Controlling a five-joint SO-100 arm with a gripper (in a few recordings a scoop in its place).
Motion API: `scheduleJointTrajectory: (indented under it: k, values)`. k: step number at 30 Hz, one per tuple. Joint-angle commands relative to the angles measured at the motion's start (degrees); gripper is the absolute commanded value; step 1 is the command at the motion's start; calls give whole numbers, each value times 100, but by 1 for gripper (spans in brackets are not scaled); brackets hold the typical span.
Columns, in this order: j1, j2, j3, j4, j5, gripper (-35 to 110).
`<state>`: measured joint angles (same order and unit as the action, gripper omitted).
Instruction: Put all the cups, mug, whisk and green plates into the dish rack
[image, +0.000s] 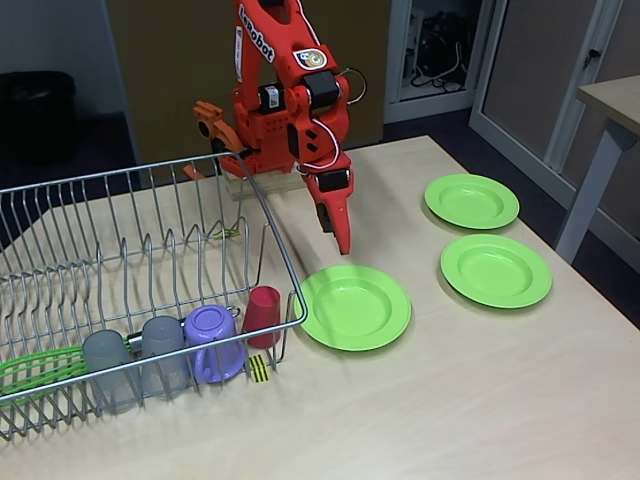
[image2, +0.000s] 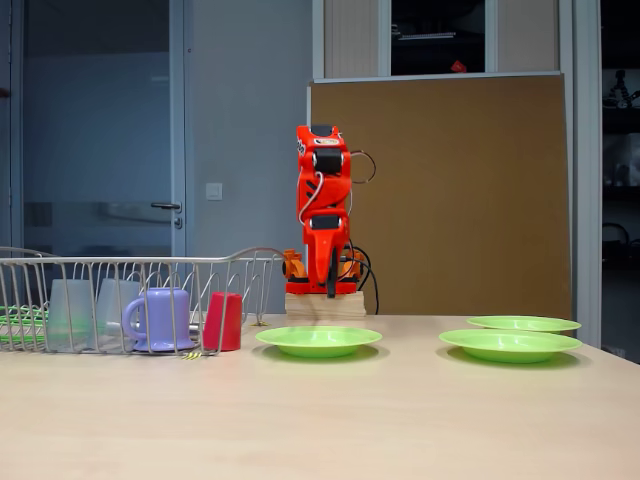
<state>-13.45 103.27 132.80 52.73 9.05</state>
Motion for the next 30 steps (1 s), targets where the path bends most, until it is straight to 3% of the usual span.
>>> scheduleJointTrajectory:
  k: [1,6,19,30]
  values:
    - [-193,-202,229,-589,185,42]
    - [-185,-791,316,-1327,167,41]
    - [35,-2074,132,-2250,299,40]
    - [413,-3085,-18,-2892,448,32]
